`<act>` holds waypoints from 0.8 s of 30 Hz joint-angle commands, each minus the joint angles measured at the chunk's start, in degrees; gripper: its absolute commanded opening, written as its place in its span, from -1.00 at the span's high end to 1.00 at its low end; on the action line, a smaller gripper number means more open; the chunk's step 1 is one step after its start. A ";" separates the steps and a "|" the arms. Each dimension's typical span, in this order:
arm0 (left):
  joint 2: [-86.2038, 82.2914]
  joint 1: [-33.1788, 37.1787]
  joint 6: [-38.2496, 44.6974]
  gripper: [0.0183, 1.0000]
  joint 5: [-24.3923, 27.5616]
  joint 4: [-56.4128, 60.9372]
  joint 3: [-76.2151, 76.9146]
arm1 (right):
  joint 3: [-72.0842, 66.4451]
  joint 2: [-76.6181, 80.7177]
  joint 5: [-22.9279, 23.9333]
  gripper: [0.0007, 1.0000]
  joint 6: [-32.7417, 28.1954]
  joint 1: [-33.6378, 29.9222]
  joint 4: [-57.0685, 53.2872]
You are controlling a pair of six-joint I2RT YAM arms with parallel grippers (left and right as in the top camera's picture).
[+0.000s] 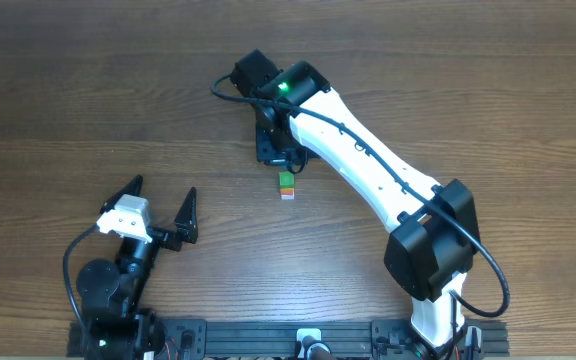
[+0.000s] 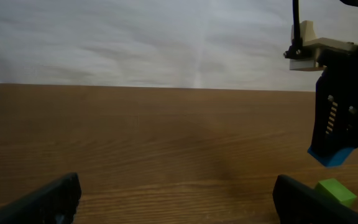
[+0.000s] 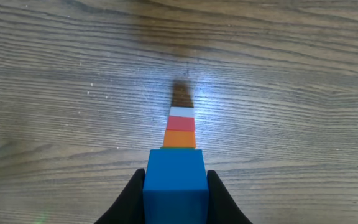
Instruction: Stack Cubes
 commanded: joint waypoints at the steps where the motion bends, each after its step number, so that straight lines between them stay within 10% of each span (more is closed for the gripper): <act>1: -0.50 -0.28 0.83 -1.00 0.74 0.37 -0.59 | -0.72 -1.55 -1.03 0.98 0.70 0.85 0.00; 24: -0.50 -0.28 0.85 -1.00 0.74 0.37 -0.59 | -3.30 -1.55 -2.16 0.98 1.55 1.14 -0.72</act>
